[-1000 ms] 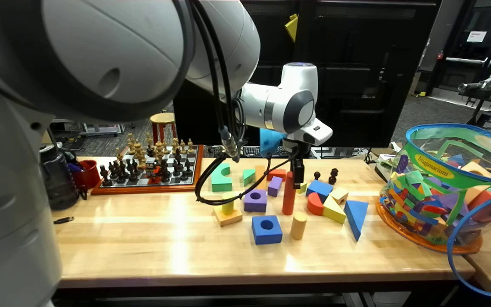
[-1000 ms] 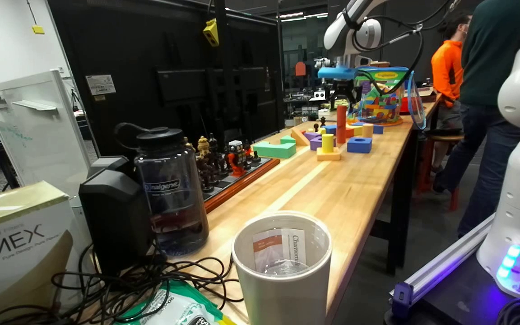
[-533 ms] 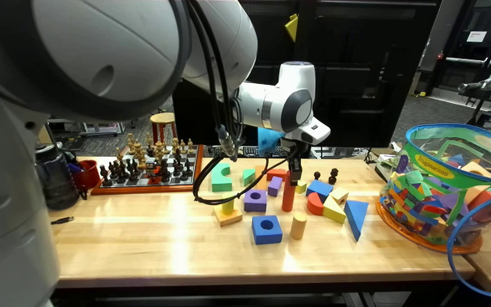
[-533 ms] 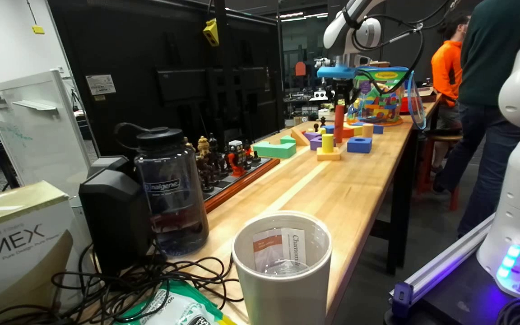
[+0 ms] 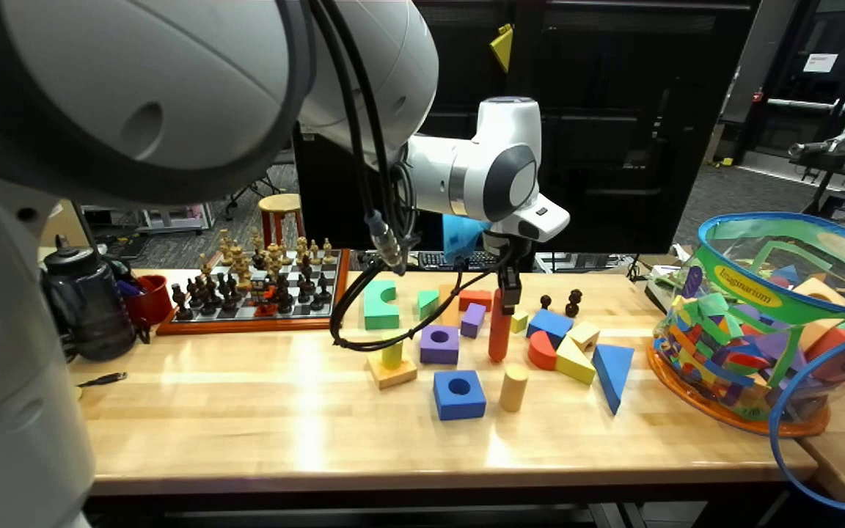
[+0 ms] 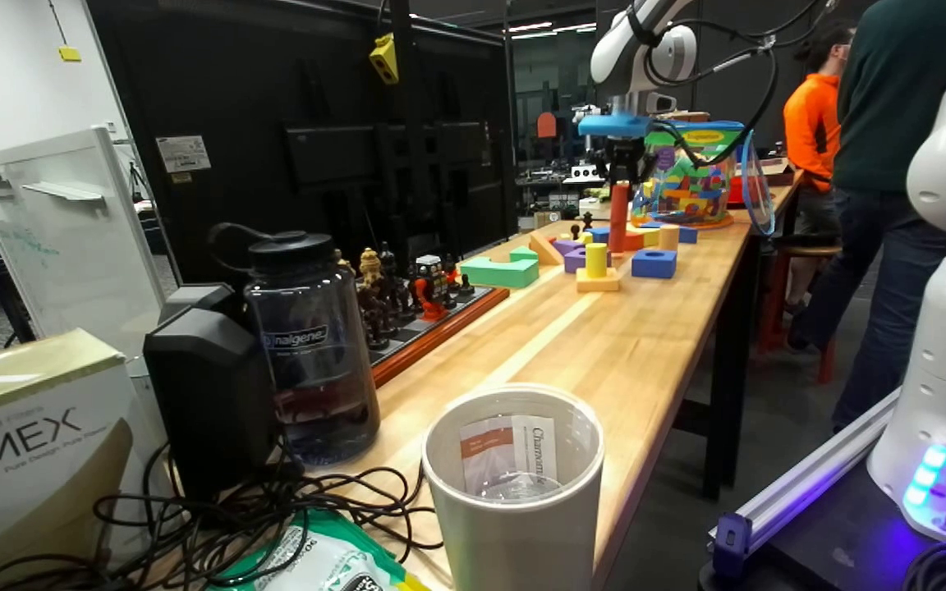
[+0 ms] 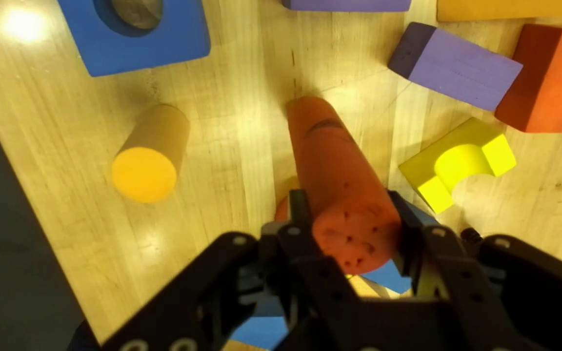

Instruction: Put the yellow cylindrical block in the middle of the square object

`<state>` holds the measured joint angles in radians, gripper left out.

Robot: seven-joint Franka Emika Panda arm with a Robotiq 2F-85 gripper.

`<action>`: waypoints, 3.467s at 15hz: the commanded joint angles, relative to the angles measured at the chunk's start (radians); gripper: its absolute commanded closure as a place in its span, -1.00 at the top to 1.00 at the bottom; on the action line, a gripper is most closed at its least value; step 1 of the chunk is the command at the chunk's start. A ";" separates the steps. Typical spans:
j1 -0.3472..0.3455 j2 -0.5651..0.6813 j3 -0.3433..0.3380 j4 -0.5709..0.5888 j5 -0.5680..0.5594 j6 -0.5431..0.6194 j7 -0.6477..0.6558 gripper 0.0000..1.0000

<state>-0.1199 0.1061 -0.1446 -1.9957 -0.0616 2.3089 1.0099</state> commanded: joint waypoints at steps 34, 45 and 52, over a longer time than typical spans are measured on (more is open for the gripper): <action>0.013 -0.285 0.123 -0.129 0.046 -0.082 -0.333 -0.71; 0.028 -0.163 0.122 -0.065 0.041 -0.047 -0.317 -0.71; 0.041 -0.131 0.118 -0.059 0.051 -0.039 -0.322 -0.71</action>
<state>-0.0931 -0.0314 -0.0176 -2.0674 -0.0369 2.2734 0.6973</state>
